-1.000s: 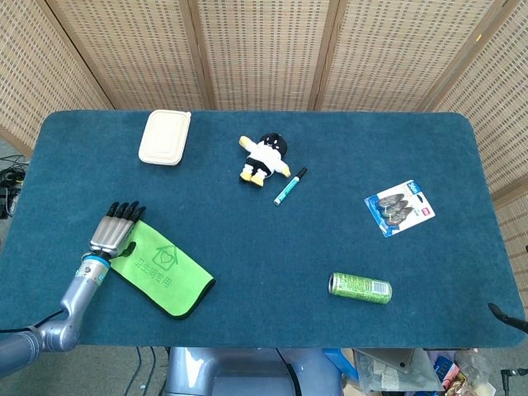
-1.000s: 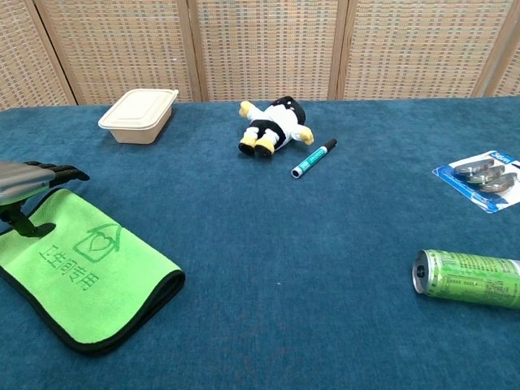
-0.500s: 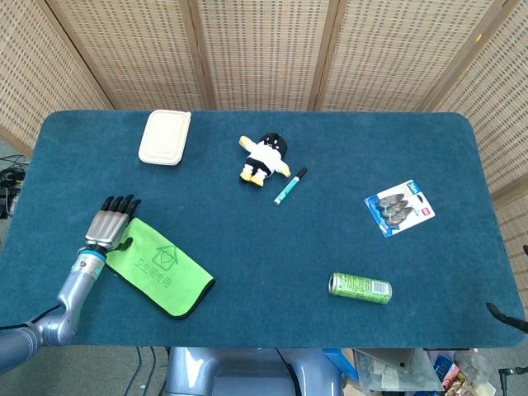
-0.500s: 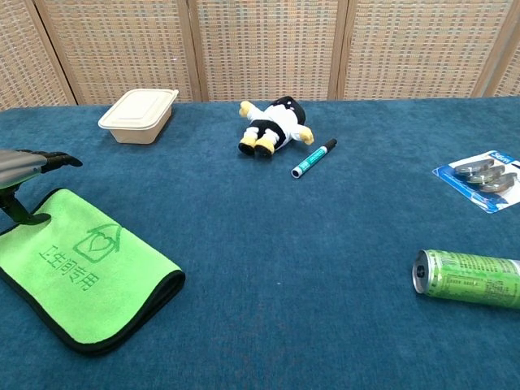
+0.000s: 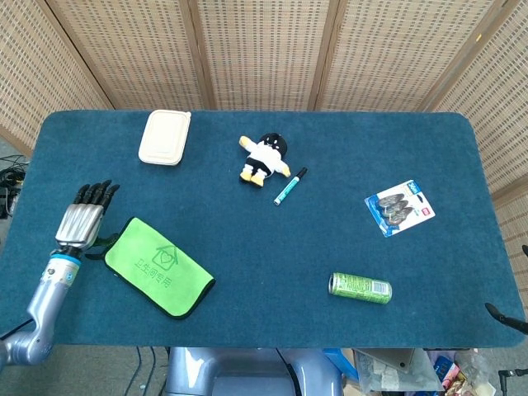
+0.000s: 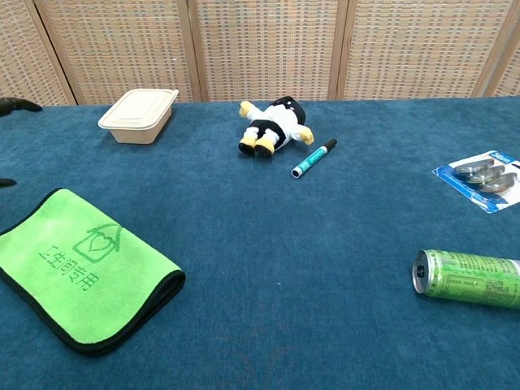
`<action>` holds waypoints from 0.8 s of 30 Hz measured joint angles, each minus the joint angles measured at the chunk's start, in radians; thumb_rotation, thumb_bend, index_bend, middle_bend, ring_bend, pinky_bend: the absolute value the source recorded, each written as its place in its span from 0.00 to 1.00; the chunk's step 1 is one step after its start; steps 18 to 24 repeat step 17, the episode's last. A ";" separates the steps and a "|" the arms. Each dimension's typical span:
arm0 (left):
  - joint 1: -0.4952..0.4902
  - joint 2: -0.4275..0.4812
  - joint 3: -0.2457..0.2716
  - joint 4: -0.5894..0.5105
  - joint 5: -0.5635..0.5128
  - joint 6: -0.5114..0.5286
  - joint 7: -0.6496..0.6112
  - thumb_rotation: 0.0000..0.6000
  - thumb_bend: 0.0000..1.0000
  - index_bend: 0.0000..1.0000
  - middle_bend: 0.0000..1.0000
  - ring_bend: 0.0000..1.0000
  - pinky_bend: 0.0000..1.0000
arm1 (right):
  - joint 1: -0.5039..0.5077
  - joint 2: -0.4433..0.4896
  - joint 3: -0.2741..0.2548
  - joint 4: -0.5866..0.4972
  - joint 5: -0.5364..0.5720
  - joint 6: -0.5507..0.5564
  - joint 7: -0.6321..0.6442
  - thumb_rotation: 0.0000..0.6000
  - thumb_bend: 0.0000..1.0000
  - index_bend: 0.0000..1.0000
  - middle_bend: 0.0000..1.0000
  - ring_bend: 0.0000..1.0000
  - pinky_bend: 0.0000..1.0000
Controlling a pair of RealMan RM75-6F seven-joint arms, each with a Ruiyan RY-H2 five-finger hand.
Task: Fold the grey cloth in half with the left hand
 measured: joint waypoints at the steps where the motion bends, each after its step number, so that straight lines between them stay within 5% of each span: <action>1: 0.017 0.014 0.001 -0.026 0.009 0.036 -0.004 1.00 0.23 0.00 0.00 0.00 0.00 | -0.001 -0.001 -0.001 0.000 -0.003 0.004 -0.002 1.00 0.00 0.00 0.00 0.00 0.00; 7: 0.151 0.108 0.022 -0.224 0.072 0.268 -0.004 1.00 0.22 0.00 0.00 0.00 0.00 | -0.005 -0.008 -0.005 0.000 -0.027 0.024 -0.016 1.00 0.00 0.00 0.00 0.00 0.00; 14: 0.316 0.189 0.103 -0.376 0.212 0.463 -0.009 1.00 0.21 0.00 0.00 0.00 0.00 | -0.011 -0.017 -0.018 -0.005 -0.072 0.054 -0.043 1.00 0.00 0.00 0.00 0.00 0.00; 17: 0.354 0.212 0.145 -0.403 0.264 0.493 -0.005 1.00 0.21 0.00 0.00 0.00 0.00 | -0.012 -0.021 -0.021 -0.008 -0.079 0.061 -0.054 1.00 0.00 0.00 0.00 0.00 0.00; 24: 0.354 0.212 0.145 -0.403 0.264 0.493 -0.005 1.00 0.21 0.00 0.00 0.00 0.00 | -0.012 -0.021 -0.021 -0.008 -0.079 0.061 -0.054 1.00 0.00 0.00 0.00 0.00 0.00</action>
